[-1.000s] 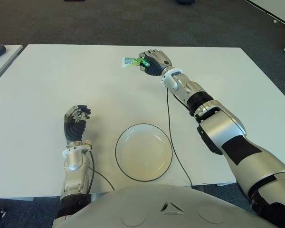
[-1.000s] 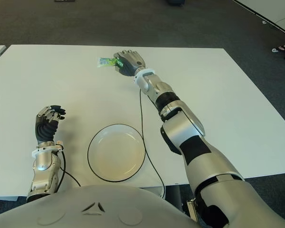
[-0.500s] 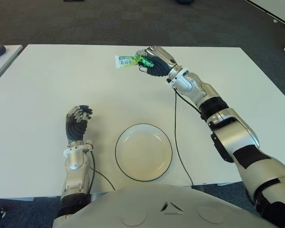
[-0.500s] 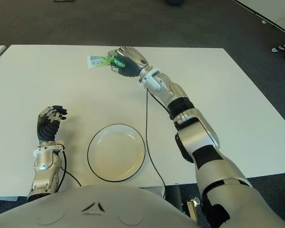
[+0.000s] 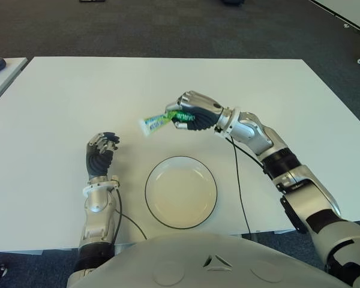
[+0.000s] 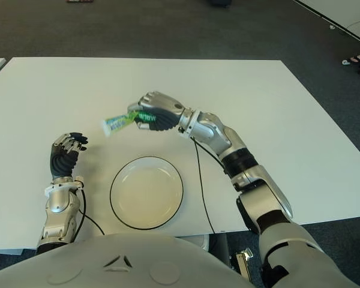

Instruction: Put the toothpaste on the table into the plate.

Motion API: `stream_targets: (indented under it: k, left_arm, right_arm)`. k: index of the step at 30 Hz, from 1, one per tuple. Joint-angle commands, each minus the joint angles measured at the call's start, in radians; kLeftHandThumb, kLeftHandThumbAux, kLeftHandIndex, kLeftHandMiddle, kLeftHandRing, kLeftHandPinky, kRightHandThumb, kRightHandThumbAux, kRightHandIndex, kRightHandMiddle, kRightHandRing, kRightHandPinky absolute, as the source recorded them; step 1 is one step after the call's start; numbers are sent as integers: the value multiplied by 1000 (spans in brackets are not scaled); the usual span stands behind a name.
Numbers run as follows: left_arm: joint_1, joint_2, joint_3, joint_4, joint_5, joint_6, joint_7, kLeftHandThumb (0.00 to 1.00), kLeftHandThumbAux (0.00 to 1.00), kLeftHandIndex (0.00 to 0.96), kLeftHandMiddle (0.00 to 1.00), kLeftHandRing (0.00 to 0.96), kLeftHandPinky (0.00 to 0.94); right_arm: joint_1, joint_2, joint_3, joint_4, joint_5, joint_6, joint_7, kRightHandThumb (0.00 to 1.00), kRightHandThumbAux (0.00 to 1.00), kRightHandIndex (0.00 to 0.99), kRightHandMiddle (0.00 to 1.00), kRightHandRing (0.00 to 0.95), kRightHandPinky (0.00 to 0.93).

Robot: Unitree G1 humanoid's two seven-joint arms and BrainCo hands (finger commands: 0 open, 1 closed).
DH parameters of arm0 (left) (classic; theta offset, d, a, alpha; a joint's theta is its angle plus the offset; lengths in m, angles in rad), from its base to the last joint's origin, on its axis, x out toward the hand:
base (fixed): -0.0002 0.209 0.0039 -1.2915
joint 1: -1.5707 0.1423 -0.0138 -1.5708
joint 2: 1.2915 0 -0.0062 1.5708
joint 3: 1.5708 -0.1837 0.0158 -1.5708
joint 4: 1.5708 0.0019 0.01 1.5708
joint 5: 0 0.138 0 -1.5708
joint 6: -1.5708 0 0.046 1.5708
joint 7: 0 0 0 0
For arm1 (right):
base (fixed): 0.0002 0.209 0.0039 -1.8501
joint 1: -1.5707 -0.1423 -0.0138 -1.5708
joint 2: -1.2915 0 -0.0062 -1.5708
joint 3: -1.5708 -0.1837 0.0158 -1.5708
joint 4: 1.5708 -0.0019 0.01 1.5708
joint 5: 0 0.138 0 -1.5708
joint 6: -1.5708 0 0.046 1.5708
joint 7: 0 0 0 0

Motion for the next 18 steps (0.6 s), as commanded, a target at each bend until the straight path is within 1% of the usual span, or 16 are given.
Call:
stream_targets:
  k: [1, 3, 7, 10, 13, 18]
  left_arm:
    - [-2, 2, 1, -5, 6, 14, -3, 704, 718, 427, 477, 473, 474]
    - [-2, 2, 1, -3, 9, 10, -1, 704, 718, 427, 482, 478, 476]
    - [-6, 1, 0, 5, 4, -15, -6, 705, 718, 427, 486, 482, 477]
    - [-8, 2, 0, 10, 0, -28, -10, 705, 719, 427, 488, 484, 478]
    - [-6, 1, 1, 7, 0, -25, -9, 705, 718, 427, 489, 486, 479]
    - [0, 1, 2, -6, 2, -2, -6, 705, 718, 427, 490, 485, 480]
  right_arm:
    - [42, -52, 35, -82, 25, -20, 124, 705, 721, 440, 850, 835, 844]
    - [59, -62, 44, -100, 8, -43, 144, 706, 721, 440, 852, 842, 855]
    - [106, -74, 58, -117, -56, -101, 140, 706, 721, 440, 851, 846, 856]
    - [116, -77, 69, -116, -89, -130, 144, 706, 721, 441, 847, 845, 850]
    - [124, -87, 90, -122, -124, -137, 174, 706, 721, 441, 840, 837, 837]
    - [134, -104, 102, -143, -121, -133, 225, 706, 721, 441, 835, 823, 826]
